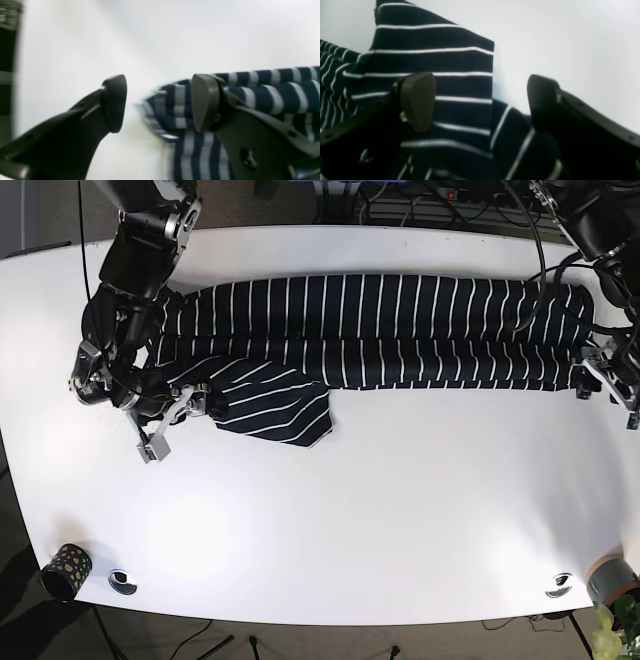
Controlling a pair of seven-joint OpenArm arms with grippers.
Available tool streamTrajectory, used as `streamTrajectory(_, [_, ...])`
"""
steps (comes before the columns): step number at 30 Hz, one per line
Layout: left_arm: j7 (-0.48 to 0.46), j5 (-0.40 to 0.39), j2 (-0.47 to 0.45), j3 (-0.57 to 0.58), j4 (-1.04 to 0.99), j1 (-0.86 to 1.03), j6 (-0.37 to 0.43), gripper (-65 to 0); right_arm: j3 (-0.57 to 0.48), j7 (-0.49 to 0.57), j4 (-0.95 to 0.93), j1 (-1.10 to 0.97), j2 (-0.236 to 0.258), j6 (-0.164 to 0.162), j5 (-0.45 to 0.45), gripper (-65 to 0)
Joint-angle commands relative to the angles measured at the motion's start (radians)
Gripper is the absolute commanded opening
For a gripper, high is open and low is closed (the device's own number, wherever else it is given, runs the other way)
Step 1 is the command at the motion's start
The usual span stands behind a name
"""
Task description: Fold the T-shirt properly
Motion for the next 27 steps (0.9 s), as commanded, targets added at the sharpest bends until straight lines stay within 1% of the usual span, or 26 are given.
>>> streamTrajectory(1, [-0.015, 0.01, 0.008, 0.04, -0.024, -0.015, -0.001, -27.1, 0.001, 0.018, -0.053, 0.049, 0.012, 0.002, 0.02, -10.6])
streamTrajectory(4, [-0.017, 0.045, 0.019, 0.083, -0.061, -0.013, -0.001, -27.2, -0.016, 0.019, -0.085, 0.067, 0.006, 0.002, 0.02, -10.6])
streamTrajectory(6, [-0.025, 0.073, 0.022, 0.088, -0.101, -0.013, -0.001, -27.2, -0.07, 0.055, -0.104, 0.069, 0.005, 0.002, 0.02, -10.9])
streamTrajectory(8, [-0.048, 0.079, 0.022, 0.088, -0.136, -0.012, -0.001, -27.2, -0.116, 0.09, -0.124, 0.069, 0.003, 0.002, 0.02, -14.0])
streamTrajectory(11, [-0.072, 0.082, 0.014, 0.086, -0.165, -0.004, -0.001, -27.2, -0.153, 0.128, -0.17, 0.07, 0.001, 0.002, 0.029, -21.7])
streamTrajectory(12, [-0.072, 0.08, 0.012, 0.086, -0.164, 0.01, -0.001, -27.2, -0.159, 0.141, -0.188, 0.07, -0.008, 0.002, 0.029, -25.7])
streamTrajectory(14, [-0.074, 0.08, 0.012, 0.086, -0.159, 0.028, -0.001, -27.2, -0.16, 0.162, -0.204, 0.07, -0.017, 0.002, 0.028, -30.9])
streamTrajectory(15, [-0.074, 0.08, 0.012, 0.086, -0.154, 0.033, -0.001, -27.2, -0.163, 0.18, -0.208, 0.069, -0.022, 0.002, 0.029, -35.4])
streamTrajectory(17, [-0.075, 0.082, 0.002, 0.086, -0.154, 0.037, -0.001, -27.2, -0.165, 0.2, -0.205, 0.064, -0.025, 0.002, 0.031, -41.9])
streamTrajectory(19, [-0.075, 0.08, -0.001, 0.088, -0.154, 0.039, -0.001, -27.2, -0.165, 0.202, -0.187, 0.064, -0.028, 0.002, 0.032, -48.8])
streamTrajectory(22, [-0.075, 0.083, 0.0, 0.088, -0.159, 0.039, -0.001, -27.2, -0.16, 0.2, -0.093, 0.04, -0.048, 0.002, 0.032, -59.6])
streamTrajectory(24, [-0.077, 0.083, 0.0, 0.088, -0.159, 0.039, -0.001, -27.2, -0.16, 0.2, -0.016, 0.02, -0.049, 0.002, 0.032, -64.2])
streamTrajectory(27, [-0.077, 0.083, 0.002, 0.089, -0.161, 0.039, -0.001, -27.2, -0.162, 0.184, 0.137, -0.034, -0.052, 0.002, 0.032, -65.0])
